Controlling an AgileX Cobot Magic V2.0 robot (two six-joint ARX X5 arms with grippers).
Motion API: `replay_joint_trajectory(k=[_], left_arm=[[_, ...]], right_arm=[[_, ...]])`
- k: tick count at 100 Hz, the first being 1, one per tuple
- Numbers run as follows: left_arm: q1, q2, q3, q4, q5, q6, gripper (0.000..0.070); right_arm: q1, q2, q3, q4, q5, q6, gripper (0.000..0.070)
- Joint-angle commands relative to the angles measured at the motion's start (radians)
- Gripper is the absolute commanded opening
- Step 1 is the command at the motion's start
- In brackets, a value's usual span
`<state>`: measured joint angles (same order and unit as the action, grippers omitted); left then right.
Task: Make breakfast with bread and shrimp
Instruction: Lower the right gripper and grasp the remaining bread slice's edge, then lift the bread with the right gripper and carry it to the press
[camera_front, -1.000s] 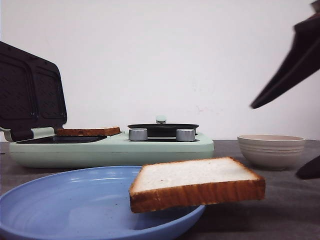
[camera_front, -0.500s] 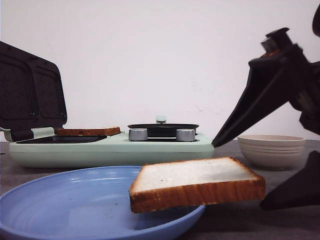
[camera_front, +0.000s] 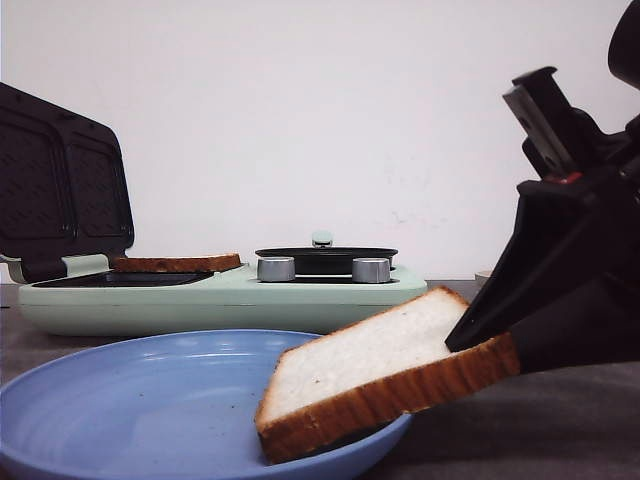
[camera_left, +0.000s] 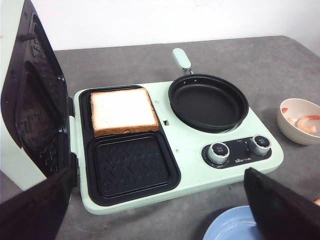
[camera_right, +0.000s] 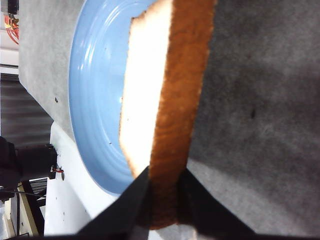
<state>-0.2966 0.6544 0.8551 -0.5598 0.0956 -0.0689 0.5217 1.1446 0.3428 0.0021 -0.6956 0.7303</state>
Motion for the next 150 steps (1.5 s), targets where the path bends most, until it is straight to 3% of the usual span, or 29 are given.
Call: replay_joint_trajectory(k=[1, 25, 46, 88, 150], left_arm=[[-0.002, 0.004, 0.011, 0.005, -0.003, 0.012, 0.0637], [-0.002, 0.004, 0.011, 0.006, -0.003, 0.014, 0.0637], [-0.002, 0.003, 0.011, 0.007, -0.025, 0.031, 0.0637], [-0.001, 0.003, 0.011, 0.053, -0.073, 0.053, 0.0638], [0.129, -0.072, 0.011, 0.082, -0.077, 0.019, 0.0638]], right_arm=[[0.006, 0.013, 0.001, 0.002, 0.003, 0.003, 0.0], [0.006, 0.005, 0.013, 0.047, -0.035, 0.005, 0.0], [0.006, -0.005, 0.059, 0.118, -0.065, 0.064, 0.0], [0.006, 0.022, 0.274, 0.108, -0.064, 0.096, 0.0], [0.092, 0.52, 0.81, 0.086, -0.086, 0.07, 0.0]])
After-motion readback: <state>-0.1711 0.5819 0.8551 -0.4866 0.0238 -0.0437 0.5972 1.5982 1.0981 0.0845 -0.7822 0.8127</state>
